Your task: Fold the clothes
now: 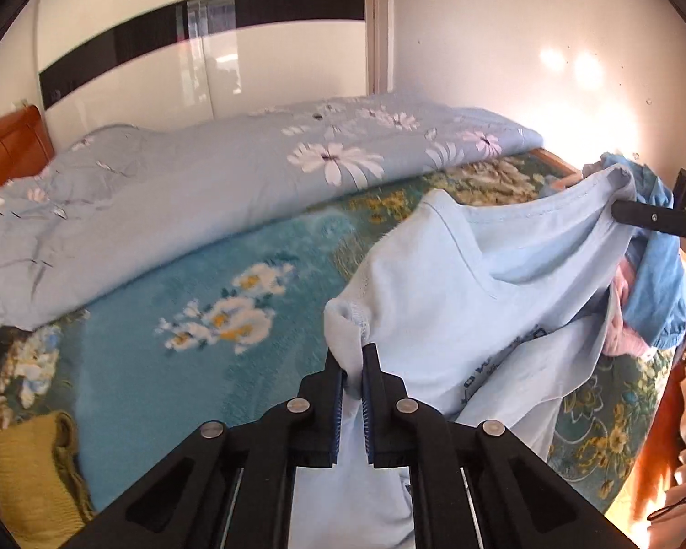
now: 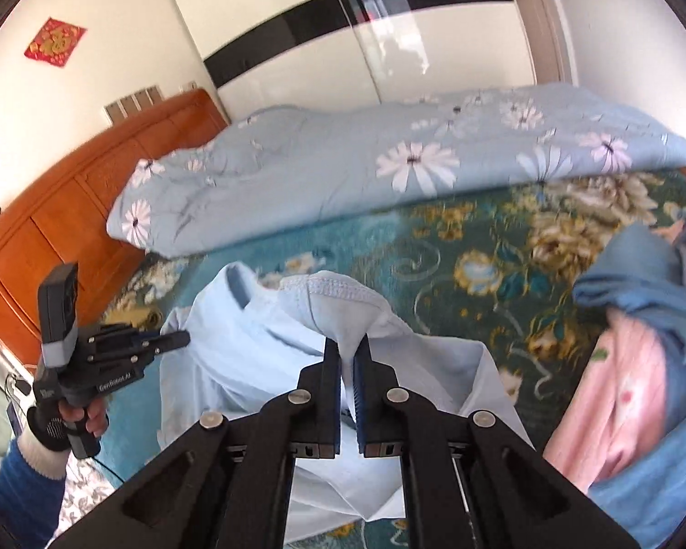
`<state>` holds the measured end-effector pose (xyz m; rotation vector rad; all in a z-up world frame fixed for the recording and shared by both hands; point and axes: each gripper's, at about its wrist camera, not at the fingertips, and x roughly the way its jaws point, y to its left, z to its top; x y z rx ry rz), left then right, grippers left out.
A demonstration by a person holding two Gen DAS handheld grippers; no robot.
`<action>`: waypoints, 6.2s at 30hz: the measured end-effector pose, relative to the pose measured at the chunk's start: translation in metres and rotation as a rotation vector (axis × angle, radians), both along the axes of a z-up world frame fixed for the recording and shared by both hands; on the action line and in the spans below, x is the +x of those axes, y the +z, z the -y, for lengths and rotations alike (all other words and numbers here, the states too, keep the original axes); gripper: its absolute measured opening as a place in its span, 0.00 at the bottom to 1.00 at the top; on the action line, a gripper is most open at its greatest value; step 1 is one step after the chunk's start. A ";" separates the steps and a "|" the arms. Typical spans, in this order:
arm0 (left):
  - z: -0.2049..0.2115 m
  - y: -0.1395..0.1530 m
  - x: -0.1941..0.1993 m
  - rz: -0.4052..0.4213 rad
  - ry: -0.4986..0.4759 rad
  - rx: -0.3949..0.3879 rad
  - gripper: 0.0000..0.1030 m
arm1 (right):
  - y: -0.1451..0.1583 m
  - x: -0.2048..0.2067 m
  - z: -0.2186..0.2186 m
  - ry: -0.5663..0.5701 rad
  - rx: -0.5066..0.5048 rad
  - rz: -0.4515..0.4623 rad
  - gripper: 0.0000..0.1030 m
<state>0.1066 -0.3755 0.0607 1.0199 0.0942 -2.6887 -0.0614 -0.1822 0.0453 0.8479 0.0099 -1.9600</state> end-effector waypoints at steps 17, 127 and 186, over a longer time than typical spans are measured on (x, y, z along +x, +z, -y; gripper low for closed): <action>-0.078 0.248 0.197 -0.441 0.138 -0.379 0.08 | 0.275 0.212 -0.068 0.050 -0.441 -0.392 0.04; 0.035 -0.174 0.031 0.194 0.077 0.415 0.31 | -0.173 0.041 0.058 0.127 0.369 0.218 0.02; 0.054 -0.202 0.011 0.165 0.030 0.512 0.44 | -0.146 -0.067 0.116 0.123 0.551 -0.101 0.47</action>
